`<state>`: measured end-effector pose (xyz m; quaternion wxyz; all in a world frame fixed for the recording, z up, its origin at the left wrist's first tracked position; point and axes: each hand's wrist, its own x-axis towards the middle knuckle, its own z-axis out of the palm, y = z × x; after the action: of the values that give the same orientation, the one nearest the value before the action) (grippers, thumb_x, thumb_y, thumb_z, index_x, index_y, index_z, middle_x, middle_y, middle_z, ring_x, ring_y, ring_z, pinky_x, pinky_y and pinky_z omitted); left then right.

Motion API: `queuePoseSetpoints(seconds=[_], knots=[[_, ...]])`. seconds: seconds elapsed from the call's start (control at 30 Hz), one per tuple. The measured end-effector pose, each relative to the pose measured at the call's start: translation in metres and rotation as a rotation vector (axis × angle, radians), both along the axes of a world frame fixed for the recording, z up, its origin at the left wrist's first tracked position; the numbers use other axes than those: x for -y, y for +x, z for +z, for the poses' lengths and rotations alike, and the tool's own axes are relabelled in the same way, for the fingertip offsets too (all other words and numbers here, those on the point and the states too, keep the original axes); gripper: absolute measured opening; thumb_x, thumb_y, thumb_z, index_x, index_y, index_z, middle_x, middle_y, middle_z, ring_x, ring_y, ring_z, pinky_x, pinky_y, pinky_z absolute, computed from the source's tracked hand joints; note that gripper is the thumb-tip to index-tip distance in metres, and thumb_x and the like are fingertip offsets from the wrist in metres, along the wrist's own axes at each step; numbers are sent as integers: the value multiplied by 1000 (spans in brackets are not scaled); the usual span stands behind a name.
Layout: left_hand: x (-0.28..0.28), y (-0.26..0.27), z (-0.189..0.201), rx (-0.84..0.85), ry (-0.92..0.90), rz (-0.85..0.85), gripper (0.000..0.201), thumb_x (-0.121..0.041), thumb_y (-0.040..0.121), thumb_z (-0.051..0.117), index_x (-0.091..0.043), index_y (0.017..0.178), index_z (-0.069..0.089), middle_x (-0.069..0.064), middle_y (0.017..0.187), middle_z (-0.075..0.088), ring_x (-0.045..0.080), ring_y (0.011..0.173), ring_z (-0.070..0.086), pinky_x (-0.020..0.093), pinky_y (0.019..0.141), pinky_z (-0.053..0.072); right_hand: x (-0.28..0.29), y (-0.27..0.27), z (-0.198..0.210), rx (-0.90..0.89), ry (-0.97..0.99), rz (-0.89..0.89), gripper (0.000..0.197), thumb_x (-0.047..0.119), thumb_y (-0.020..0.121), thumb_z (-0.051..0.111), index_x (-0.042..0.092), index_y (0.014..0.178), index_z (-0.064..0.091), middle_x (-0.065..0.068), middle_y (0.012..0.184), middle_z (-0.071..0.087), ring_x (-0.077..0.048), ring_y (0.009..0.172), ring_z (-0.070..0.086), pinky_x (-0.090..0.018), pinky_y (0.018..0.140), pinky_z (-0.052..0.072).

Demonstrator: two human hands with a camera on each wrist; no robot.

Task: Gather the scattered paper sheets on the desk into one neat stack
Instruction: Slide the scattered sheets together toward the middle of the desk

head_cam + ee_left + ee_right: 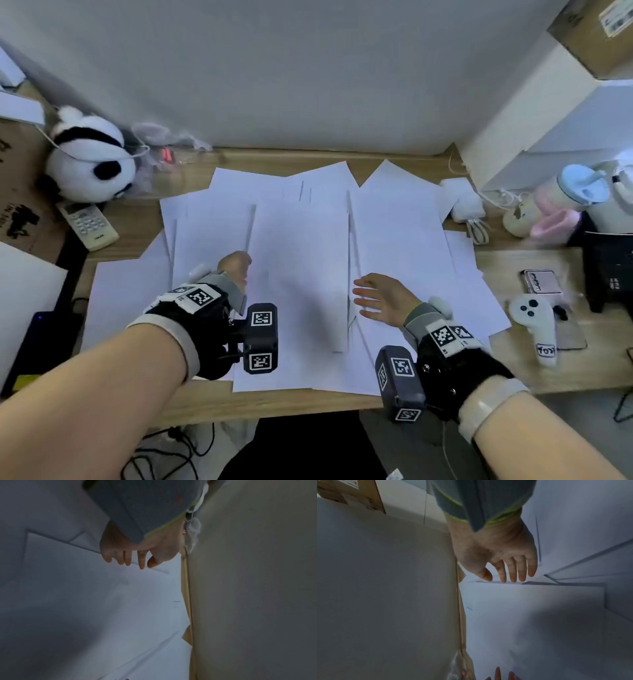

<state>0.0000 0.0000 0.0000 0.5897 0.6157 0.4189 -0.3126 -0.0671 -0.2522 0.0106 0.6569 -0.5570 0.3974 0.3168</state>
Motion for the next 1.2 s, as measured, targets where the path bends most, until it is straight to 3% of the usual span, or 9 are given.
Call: queuePoseSetpoints(seconds=[0.17, 0.3, 0.37, 0.47, 0.67, 0.73, 0.83, 0.97, 1.2], knots=[[-2, -5, -24, 63, 130, -42, 53, -20, 88, 49, -3, 138, 45, 9, 107, 48, 20, 97, 36, 33, 81, 33, -12, 4, -18, -25, -82, 60, 14, 19, 90, 50, 18, 76, 53, -3, 81, 53, -21, 75, 48, -29, 70, 41], [-3, -3, -21, 23, 88, -57, 17, -4, 89, 49, 2, 78, 60, 12, 61, 58, 24, 44, 54, 23, 53, 45, -24, 14, -25, 35, -154, 125, 26, 15, 89, 57, 1, 110, 60, -15, 103, 63, -26, 80, 58, -33, 75, 49], [1, -5, -19, -19, 20, -118, 24, -1, 89, 49, -4, 66, 52, 9, 64, 53, 20, 50, 53, 29, 58, 43, -29, 18, -27, 73, -198, 149, 38, 8, 90, 55, -4, 126, 51, -21, 122, 60, -32, 100, 61, -41, 92, 49], [7, 0, -11, -28, -98, -198, 21, 0, 93, 45, -8, 76, 54, 5, 75, 51, 14, 58, 54, 23, 59, 47, -23, 23, -23, 142, -297, 172, 37, 1, 91, 49, -5, 127, 51, -19, 128, 57, -34, 116, 55, -37, 101, 43], [42, 20, 8, 76, -253, -217, 20, -1, 90, 52, -16, 99, 63, 2, 87, 64, 15, 75, 60, 23, 70, 50, 35, 38, -9, 164, -486, 43, 36, -6, 90, 45, -10, 125, 52, -22, 115, 59, -24, 95, 51, -37, 84, 44], [62, 25, 12, 81, -251, -223, 17, -4, 91, 52, -17, 96, 61, 3, 86, 63, 17, 76, 61, 23, 69, 49, 58, 42, -4, 122, -598, 48, 34, -4, 93, 42, -11, 124, 51, -27, 126, 56, -25, 97, 51, -35, 83, 48], [86, 28, 12, 49, -278, -194, 15, -9, 92, 53, -14, 79, 58, 5, 80, 59, 19, 71, 58, 24, 65, 45, 92, 41, -7, 86, -718, 56, 33, 1, 96, 39, -9, 126, 50, -23, 117, 56, -22, 91, 43, -27, 59, 40], [111, 31, 1, 12, -269, -167, 20, -12, 94, 50, -10, 74, 54, 5, 81, 57, 19, 70, 56, 26, 65, 43, 127, 41, -20, -20, -783, 24, 19, 4, 93, 42, 2, 103, 59, -15, 97, 54, -22, 71, 42, -25, 64, 34], [134, 33, -11, -23, -269, -156, 21, -10, 94, 45, -8, 74, 50, 7, 80, 56, 21, 69, 55, 26, 64, 41, 144, 43, -27, -87, -807, 45, 38, 11, 91, 49, -5, 125, 52, -24, 134, 50, -38, 125, 44, -44, 102, 38]])
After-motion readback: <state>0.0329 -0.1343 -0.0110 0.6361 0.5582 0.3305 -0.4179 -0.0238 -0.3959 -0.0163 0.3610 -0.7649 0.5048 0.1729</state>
